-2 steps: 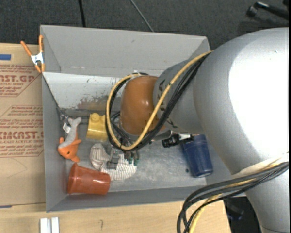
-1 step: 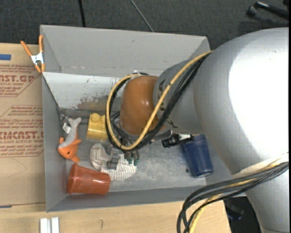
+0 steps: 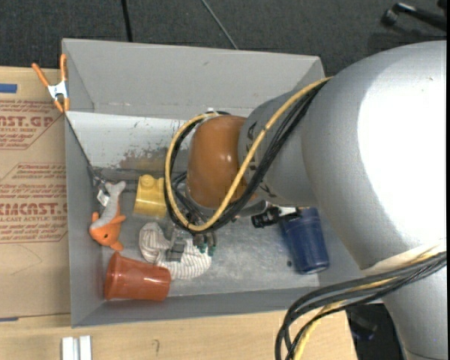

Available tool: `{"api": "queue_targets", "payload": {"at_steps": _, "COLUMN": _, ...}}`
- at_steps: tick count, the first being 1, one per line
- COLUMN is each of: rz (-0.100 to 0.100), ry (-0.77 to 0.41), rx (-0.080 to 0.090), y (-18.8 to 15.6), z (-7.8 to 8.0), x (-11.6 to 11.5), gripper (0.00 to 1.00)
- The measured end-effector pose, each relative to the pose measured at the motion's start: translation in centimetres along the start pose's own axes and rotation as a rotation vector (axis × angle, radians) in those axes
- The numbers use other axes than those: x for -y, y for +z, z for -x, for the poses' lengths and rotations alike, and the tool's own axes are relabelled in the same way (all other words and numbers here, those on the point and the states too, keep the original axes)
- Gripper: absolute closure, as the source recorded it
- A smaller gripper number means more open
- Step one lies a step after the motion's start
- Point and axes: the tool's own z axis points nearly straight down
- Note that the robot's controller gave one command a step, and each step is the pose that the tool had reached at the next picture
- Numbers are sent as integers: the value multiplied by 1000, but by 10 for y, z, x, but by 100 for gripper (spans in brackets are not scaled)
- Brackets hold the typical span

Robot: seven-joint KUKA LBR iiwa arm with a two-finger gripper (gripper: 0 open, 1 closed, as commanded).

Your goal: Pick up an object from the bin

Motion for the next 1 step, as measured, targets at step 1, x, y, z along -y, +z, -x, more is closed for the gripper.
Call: {"api": "queue_targets", "payload": {"at_steps": 1, "rz": 0, "ry": 0, "rx": -1, "y": -17, "z": -1, "x": 0, "gripper": 100}}
